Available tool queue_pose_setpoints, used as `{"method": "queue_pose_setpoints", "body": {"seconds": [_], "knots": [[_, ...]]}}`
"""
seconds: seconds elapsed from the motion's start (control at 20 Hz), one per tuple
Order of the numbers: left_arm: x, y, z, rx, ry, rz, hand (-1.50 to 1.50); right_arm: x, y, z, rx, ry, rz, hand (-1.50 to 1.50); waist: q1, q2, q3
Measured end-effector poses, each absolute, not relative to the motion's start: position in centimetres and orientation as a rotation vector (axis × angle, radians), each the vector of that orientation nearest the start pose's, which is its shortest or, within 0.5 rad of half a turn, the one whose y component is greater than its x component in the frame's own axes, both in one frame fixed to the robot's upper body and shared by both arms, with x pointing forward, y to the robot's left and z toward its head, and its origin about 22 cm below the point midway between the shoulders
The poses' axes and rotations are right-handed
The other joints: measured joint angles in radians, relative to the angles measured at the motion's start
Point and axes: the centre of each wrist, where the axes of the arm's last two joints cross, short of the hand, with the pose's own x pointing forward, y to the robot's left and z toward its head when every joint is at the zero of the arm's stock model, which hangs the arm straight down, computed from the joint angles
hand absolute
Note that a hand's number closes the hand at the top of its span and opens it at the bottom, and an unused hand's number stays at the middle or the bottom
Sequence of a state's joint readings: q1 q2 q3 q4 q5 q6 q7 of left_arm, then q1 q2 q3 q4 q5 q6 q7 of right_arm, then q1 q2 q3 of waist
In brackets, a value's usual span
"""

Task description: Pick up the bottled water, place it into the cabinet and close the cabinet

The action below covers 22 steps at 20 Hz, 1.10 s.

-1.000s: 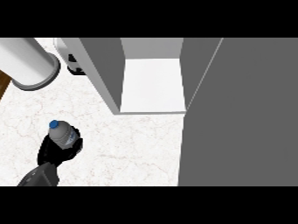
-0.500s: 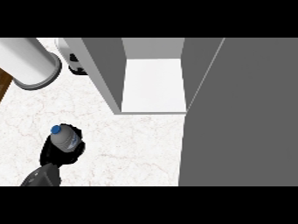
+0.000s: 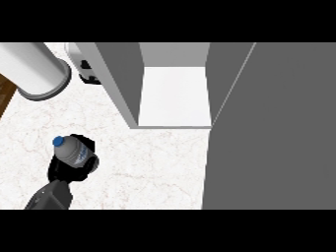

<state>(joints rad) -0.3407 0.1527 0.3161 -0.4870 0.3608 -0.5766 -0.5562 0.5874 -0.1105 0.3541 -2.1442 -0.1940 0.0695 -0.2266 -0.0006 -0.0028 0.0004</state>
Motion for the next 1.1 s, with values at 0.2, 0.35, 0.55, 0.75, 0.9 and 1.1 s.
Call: {"method": "queue_pose_setpoints", "body": {"seconds": [0.2, 0.35, 0.55, 0.75, 0.9, 1.1], "knots": [[26.1, 30.0, -12.9, -0.5, -1.513, 0.382, 1.5, 10.1, -21.0, 3.9, 0.338, -1.794, -0.054, -1.5, 0.002, -0.001, 0.0], [26.1, 28.2, -12.0, -0.523, -1.526, 0.348, 1.5, 9.8, -20.4, 4.6, 0.342, -1.795, -0.06, -1.5, 0.004, -0.002, 0.001], [26.7, 25.9, -9.4, -0.542, -1.548, 0.302, 1.5, 9.8, -20.7, 5.0, 0.351, -1.789, -0.065, -1.5, 0.005, -0.002, 0.001], [28.1, 22.9, -6.3, -0.539, -1.587, 0.263, 1.5, 10.0, -20.3, 5.0, 0.363, -1.787, -0.065, -1.5, 0.002, -0.002, 0.0], [29.1, 21.2, -3.8, -0.528, -1.601, 0.24, 1.5, 9.7, -20.2, 4.5, 0.369, -1.781, -0.066, -1.5, -0.001, -0.001, 0.0], [30.2, 18.4, -1.0, -0.499, -1.633, 0.204, 1.5, 9.9, -19.7, 4.5, 0.369, -1.787, -0.063, -1.5, -0.005, 0.0, 0.0]]}}
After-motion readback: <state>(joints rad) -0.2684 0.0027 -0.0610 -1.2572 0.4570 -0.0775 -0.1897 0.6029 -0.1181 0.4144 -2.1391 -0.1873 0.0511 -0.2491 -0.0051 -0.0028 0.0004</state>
